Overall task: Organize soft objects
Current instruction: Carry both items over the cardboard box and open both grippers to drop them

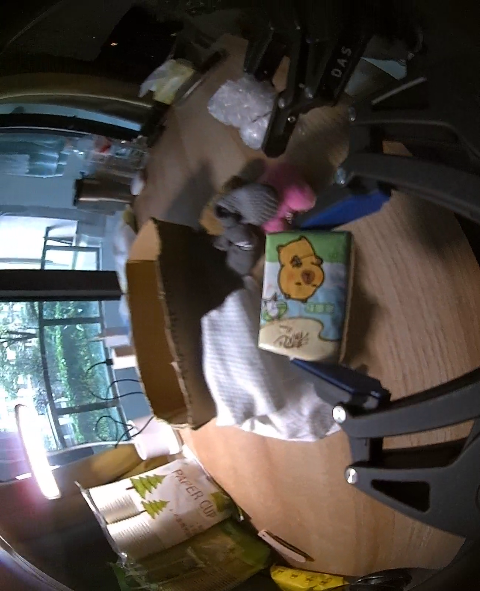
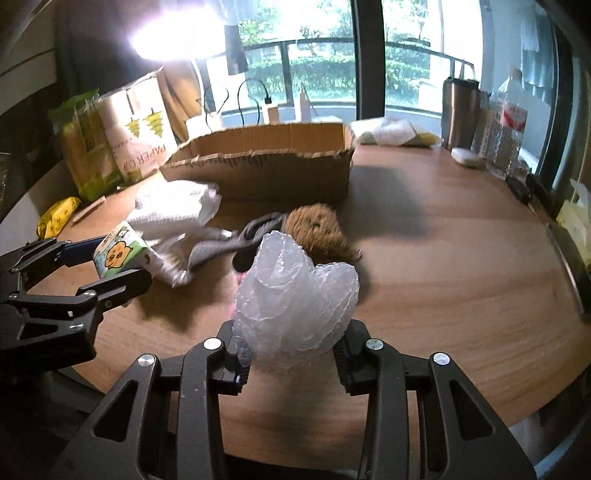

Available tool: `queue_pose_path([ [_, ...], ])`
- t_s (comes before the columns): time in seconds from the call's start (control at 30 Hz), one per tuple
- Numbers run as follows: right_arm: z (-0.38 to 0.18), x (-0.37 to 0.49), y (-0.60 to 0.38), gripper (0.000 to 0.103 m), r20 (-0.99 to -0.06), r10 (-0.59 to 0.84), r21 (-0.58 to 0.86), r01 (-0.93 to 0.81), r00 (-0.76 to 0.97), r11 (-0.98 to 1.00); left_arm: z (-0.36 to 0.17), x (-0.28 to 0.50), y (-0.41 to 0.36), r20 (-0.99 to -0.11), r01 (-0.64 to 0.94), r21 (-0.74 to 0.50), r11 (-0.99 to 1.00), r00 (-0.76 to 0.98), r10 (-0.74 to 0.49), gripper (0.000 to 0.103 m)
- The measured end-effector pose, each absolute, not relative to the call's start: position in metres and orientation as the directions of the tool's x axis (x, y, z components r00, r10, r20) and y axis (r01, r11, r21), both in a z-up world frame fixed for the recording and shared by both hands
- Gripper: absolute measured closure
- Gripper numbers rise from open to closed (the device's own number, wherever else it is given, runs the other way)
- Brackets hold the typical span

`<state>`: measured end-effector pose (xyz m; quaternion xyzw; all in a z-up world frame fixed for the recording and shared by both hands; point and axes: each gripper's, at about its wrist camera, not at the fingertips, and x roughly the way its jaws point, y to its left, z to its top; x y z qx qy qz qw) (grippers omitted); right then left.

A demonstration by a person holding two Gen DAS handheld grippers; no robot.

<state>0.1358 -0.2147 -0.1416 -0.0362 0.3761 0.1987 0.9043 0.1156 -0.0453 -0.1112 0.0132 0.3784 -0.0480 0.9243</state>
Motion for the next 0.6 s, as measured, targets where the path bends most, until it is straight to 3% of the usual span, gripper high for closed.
queue_pose_path([
  [0.6,-0.089,0.198,-0.219,0.064,-0.597,0.375,0.052,-0.432,0.709,0.900,-0.057,0.164,-0.046,-0.567,0.066,-0.067,0.996,0.819,-0.092,0.034],
])
